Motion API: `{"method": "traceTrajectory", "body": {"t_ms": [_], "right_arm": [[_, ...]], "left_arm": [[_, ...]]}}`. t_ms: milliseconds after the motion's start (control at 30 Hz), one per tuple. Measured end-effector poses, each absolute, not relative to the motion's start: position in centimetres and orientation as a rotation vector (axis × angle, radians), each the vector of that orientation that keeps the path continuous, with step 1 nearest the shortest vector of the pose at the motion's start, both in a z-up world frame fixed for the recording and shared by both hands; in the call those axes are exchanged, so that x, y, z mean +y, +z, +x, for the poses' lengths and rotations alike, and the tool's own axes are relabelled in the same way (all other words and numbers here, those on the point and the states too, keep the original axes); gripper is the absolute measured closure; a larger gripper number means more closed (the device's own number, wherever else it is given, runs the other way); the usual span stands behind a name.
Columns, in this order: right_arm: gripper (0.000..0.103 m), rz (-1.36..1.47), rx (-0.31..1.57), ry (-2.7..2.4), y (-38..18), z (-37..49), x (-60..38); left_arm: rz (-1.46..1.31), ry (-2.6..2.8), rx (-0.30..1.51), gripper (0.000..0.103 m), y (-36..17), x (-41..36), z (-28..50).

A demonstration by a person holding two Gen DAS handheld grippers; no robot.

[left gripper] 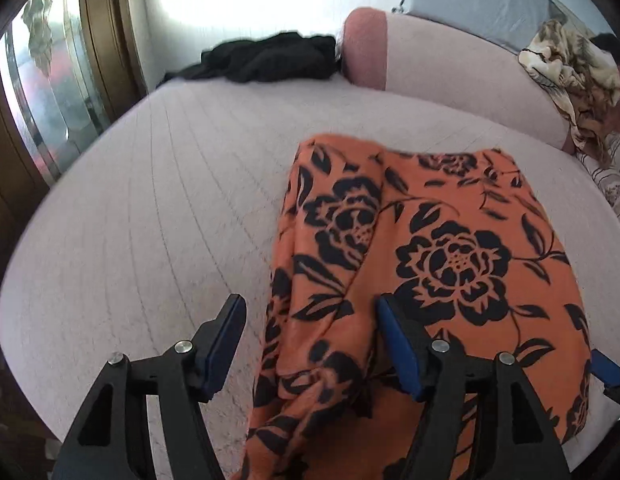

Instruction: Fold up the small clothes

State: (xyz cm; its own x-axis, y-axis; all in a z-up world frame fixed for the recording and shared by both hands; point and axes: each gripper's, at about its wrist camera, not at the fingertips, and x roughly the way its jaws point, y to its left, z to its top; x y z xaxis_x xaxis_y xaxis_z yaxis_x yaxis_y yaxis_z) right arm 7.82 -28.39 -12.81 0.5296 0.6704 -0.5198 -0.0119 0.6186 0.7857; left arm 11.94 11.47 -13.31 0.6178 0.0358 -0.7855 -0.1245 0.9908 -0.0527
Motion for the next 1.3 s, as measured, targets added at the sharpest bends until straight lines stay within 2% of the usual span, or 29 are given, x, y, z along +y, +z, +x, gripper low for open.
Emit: {"method": "traceTrajectory", "body": {"t_ms": [33,167,200,233,333,400,467,500,533,567,700,800,833,867,900,1000,1067,1167,1233,1267,1300], "right_arm": [[0.02,0.812,0.958,0.483,-13.0,8.7,-28.1],[0.023,0.808,1.109,0.556,-15.3,11.7,-25.6],[0.041,0.773,1.111,0.587,-15.1,11.9,-24.7],[0.065,0.66,1.085,0.573,-13.9,11.6,-23.8],[0.071,0.49,0.996,0.505,-10.7,10.3,-22.4],[0.07,0.297,1.016,0.442,-11.4,9.7,-20.7],[0.063,0.332,1.069,0.424,-14.1,9.6,-21.1],[0.053,0.424,1.067,0.451,-14.2,9.6,-22.2],[0.037,0.508,1.084,0.458,-14.2,9.8,-23.3],[0.032,0.583,1.071,0.457,-13.8,9.8,-24.4],[0.025,0.763,0.974,0.446,-12.3,11.4,-28.1],[0.022,0.87,1.047,0.5,-14.0,14.5,-27.7],[0.025,0.903,1.099,0.53,-15.2,15.6,-27.1],[0.031,0.906,1.134,0.534,-15.9,16.2,-26.3],[0.066,0.838,1.138,0.521,-15.6,16.4,-25.6],[0.072,0.545,1.048,0.465,-12.1,14.7,-22.7],[0.072,0.416,1.064,0.408,-12.8,14.6,-21.5],[0.063,0.599,1.081,0.439,-14.2,15.4,-23.2],[0.04,0.693,1.038,0.447,-13.6,15.3,-24.3],[0.036,0.72,1.003,0.451,-13.2,15.3,-24.9],[0.027,0.751,0.98,0.456,-13.0,15.7,-25.4]], "left_arm": [[-0.151,0.086,0.893,0.027,-13.6,12.2,11.8],[-0.193,0.068,0.912,0.026,-13.9,13.2,12.0],[-0.208,0.067,0.916,0.026,-13.9,13.4,11.9],[-0.226,0.061,0.922,0.026,-14.0,13.7,12.0],[-0.27,0.043,0.935,0.025,-14.4,14.3,12.1],[-0.268,0.036,0.943,0.025,-14.6,14.1,12.2],[-0.261,0.039,0.941,0.025,-14.6,14.0,12.3],[-0.257,0.039,0.938,0.025,-14.4,14.1,12.0],[-0.256,0.039,0.936,0.025,-14.4,14.0,11.9],[-0.258,0.04,0.935,0.025,-14.4,14.0,11.9],[-0.27,0.041,0.94,0.025,-14.4,13.4,12.0],[-0.271,0.04,0.94,0.024,-14.4,13.5,12.1],[-0.272,0.038,0.94,0.024,-14.3,13.7,11.9],[-0.273,0.038,0.94,0.024,-14.4,13.8,11.9],[-0.275,0.038,0.94,0.024,-14.4,13.9,11.9],[-0.28,0.035,0.942,0.023,-14.5,14.0,12.0],[-0.267,0.035,0.944,0.022,-14.5,13.9,12.0],[-0.26,0.043,0.938,0.021,-14.4,14.0,11.9],[-0.271,0.039,0.941,0.021,-14.5,14.2,12.0],[-0.271,0.04,0.941,0.021,-14.5,14.1,12.0],[-0.269,0.042,0.941,0.021,-14.5,14.1,12.0]]}}
